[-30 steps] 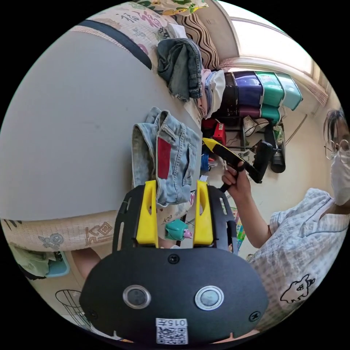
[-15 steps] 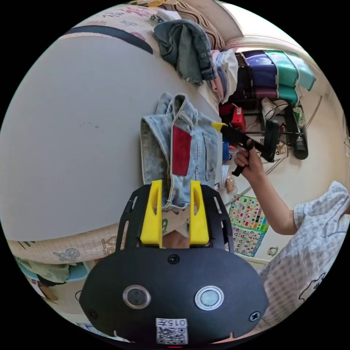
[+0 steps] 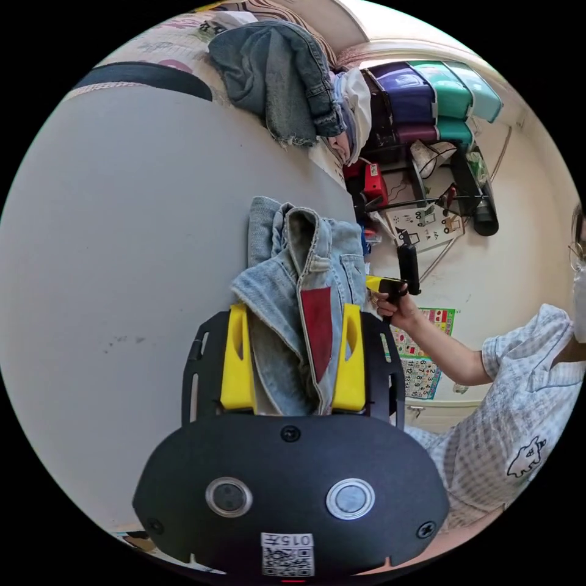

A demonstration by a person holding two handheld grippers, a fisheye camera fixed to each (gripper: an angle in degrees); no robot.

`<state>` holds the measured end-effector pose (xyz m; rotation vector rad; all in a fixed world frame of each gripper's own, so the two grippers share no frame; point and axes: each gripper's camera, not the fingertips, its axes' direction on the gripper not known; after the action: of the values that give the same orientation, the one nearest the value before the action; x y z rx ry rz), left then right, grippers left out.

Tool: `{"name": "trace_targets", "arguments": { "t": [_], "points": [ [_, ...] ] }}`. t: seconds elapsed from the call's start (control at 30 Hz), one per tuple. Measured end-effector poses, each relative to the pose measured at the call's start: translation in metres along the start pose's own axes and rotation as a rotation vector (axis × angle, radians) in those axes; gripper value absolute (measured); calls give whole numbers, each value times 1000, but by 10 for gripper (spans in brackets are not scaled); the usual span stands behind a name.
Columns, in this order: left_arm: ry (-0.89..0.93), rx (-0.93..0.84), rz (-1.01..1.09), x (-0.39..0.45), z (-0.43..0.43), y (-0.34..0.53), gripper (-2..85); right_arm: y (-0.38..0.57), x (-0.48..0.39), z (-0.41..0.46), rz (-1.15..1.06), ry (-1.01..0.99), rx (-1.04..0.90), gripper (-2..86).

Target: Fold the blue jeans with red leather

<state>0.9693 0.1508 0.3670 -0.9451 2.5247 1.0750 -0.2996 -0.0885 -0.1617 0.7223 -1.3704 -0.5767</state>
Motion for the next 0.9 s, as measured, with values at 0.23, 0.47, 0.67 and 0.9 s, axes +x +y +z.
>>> {"name": "trace_targets", "arguments": {
  "t": [0.23,0.47,0.67,0.9],
  "points": [
    [87,-52,-20,-22,1,-29,164,-25,-5,1,-20,-72,-76,133],
    [67,-130,-26,-19,11,-60,134,-33,-12,12,40,-66,-106,101],
    [120,-89,-31,-25,-13,-60,111,-28,-35,27,0,-96,-57,86],
    [158,36,-23,-45,-126,-78,101,-67,-89,83,-125,-184,-34,83]
  ]
}}
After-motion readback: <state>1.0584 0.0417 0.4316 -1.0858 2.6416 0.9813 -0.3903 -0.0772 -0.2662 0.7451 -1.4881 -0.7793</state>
